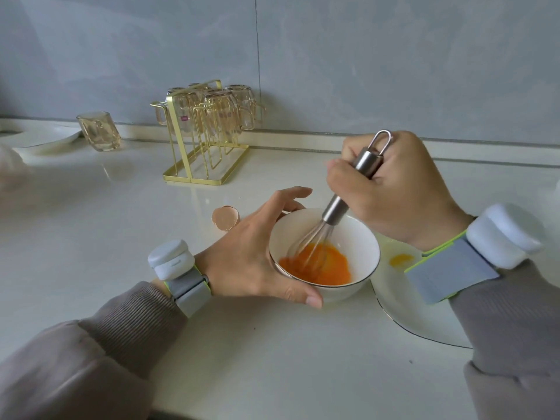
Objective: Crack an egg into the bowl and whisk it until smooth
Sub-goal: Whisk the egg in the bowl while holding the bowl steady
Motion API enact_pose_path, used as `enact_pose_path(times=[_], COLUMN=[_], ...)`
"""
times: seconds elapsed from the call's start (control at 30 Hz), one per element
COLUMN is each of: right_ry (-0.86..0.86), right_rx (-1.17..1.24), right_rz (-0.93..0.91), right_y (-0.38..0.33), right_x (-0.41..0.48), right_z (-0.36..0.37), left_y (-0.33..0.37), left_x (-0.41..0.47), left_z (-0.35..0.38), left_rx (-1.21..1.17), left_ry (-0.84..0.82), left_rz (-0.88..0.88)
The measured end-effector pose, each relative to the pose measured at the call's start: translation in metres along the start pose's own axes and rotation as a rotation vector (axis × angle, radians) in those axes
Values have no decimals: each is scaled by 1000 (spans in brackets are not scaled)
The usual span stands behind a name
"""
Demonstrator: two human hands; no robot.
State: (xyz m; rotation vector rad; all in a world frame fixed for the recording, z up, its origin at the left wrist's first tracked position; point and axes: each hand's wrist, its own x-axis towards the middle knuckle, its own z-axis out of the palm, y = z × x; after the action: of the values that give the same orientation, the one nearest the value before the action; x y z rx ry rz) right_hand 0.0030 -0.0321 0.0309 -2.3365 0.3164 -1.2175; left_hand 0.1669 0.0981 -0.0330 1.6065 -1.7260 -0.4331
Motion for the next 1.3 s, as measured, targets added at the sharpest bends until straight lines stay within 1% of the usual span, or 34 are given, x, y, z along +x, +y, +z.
enact_pose_path(times=[0.13,0.2,0.4,0.5,0.6,0.67,0.8,0.87,1.0,1.07,1.2,1.3], right_ry=[83,105,-2,32,92,88,-13,-12,73,80,-12,15], right_rx=[-165,-195,-26,-112,-208,-178,-28,-43,-203,-167,-7,-103], right_rz=[-7,9,5,-16,1,19,23,13,-13,7,21,-10], right_y=[4,4,0,4,7,7,2,1,5,5,1,2], right_x=[1,3,2,0,3,5,4,1,2,4,3,1], right_z=[0,-6,-6,1,-7,-14,-8,-1,-5,-11,-6,-1], left_y=[1,1,0,0,0,0,0,1,0,0,1,1], left_x=[0,0,0,0,-1,0,-1,-1,0,0,0,0], left_z=[1,1,0,0,0,1,1,0,1,1,1,1], left_rx=[-10,-7,3,9,4,10,1,3,-3,0,-23,-19], left_ry=[-4,-1,2,-5,4,9,8,10,6,8,6,3], left_rz=[10,16,2,9,7,17,11,11,16,26,18,21])
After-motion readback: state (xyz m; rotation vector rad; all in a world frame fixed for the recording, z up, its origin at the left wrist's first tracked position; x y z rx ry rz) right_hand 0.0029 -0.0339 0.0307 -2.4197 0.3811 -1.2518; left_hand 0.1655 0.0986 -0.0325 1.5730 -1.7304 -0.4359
